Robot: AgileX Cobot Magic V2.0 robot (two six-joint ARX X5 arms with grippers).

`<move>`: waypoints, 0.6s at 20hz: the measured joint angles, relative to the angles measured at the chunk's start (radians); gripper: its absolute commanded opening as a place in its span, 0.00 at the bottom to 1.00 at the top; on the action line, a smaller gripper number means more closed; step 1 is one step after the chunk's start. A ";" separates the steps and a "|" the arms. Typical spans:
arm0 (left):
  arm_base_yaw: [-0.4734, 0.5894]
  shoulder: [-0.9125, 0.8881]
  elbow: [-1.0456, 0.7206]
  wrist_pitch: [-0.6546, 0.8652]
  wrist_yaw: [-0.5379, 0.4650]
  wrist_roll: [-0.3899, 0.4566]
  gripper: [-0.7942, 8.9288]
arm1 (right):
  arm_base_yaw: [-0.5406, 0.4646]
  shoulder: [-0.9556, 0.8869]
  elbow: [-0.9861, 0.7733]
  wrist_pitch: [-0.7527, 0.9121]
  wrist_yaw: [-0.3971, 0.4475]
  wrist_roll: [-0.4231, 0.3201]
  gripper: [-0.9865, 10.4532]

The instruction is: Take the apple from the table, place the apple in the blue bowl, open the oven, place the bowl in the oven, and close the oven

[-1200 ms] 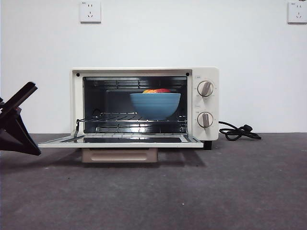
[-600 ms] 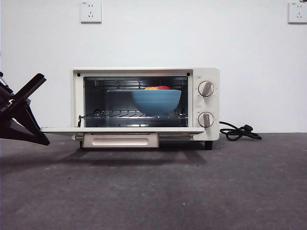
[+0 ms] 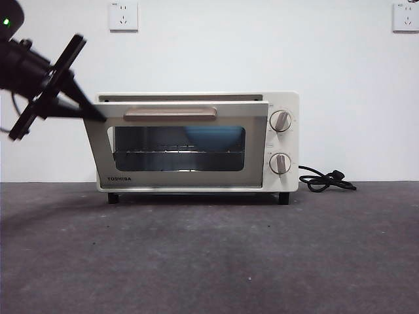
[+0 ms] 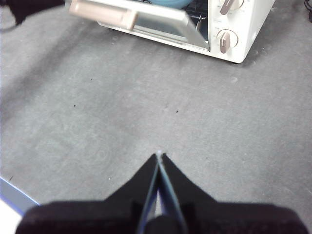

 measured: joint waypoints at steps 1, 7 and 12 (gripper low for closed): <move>0.000 0.000 0.019 0.000 0.001 -0.004 0.07 | 0.000 0.000 0.000 0.000 0.000 0.000 0.09; 0.000 0.000 0.061 0.016 -0.008 -0.007 0.07 | 0.000 0.000 0.000 0.000 0.000 0.003 0.09; 0.002 0.000 0.061 0.009 0.050 0.006 0.07 | 0.000 0.000 0.000 0.000 0.000 0.003 0.09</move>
